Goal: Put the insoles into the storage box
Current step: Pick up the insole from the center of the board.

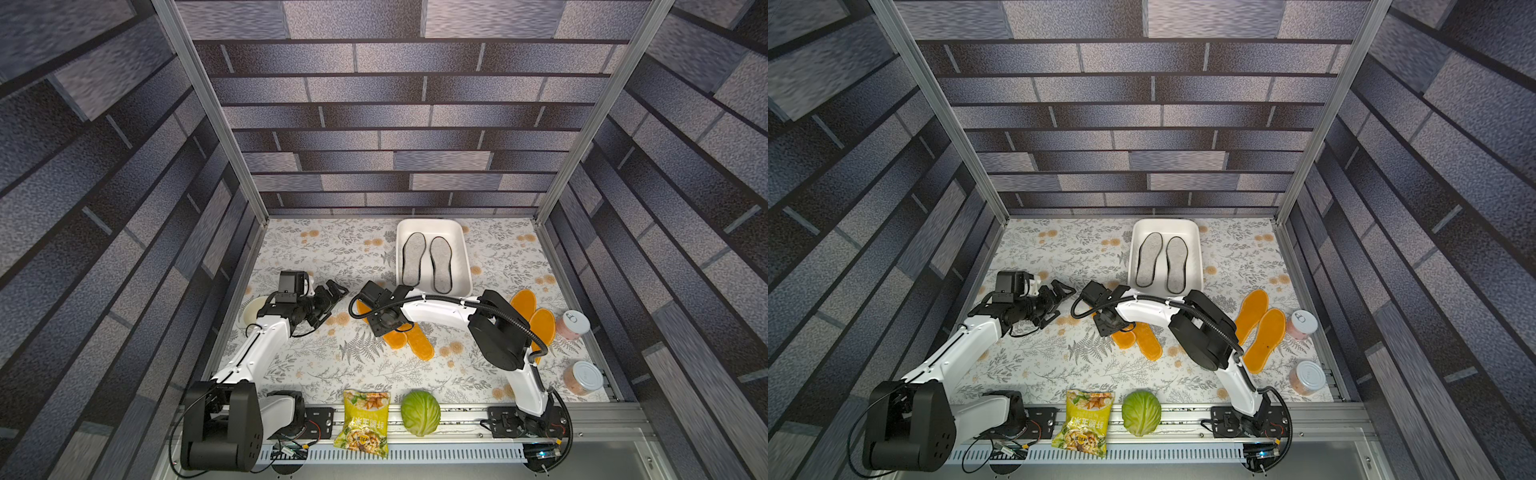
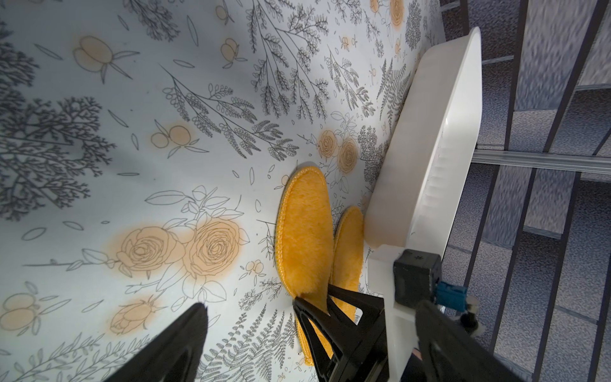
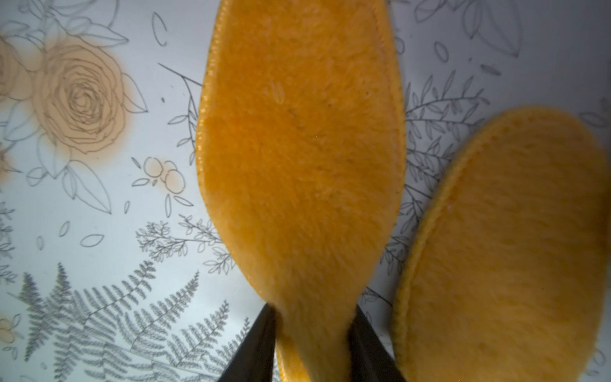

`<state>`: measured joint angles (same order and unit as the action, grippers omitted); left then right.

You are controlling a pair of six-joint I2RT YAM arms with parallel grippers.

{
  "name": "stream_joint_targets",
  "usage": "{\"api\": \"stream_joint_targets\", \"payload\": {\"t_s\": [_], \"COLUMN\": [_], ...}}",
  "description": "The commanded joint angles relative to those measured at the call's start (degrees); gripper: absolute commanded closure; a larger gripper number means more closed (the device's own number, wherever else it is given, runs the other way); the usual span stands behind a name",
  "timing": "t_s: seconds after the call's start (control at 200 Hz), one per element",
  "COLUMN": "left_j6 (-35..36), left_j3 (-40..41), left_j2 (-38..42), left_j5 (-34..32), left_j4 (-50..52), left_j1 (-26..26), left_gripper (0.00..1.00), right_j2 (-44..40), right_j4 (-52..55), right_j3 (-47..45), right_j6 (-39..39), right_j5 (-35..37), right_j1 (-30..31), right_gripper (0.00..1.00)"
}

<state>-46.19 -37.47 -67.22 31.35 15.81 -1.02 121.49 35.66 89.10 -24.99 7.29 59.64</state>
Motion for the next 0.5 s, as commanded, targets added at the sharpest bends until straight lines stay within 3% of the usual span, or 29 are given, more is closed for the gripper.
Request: {"api": "stream_joint_targets", "payload": {"t_s": [0.0, 0.496], "left_j6": [-0.69, -0.79], "left_j3": [0.74, 1.00], "left_j2": [-0.07, 0.38], "left_j5": [0.81, 0.73], "left_j4": [-0.55, -0.52], "left_j1": [0.31, 0.40], "left_gripper": [0.00, 0.00], "right_j2": [-0.05, -3.90], "right_j4": [0.37, -5.73], "right_j3": [-0.67, -3.68], "right_j6": [-0.42, -0.40], "right_j5": [1.08, -0.06], "right_j1": [0.40, 0.41], "right_gripper": [0.68, 0.73]}}
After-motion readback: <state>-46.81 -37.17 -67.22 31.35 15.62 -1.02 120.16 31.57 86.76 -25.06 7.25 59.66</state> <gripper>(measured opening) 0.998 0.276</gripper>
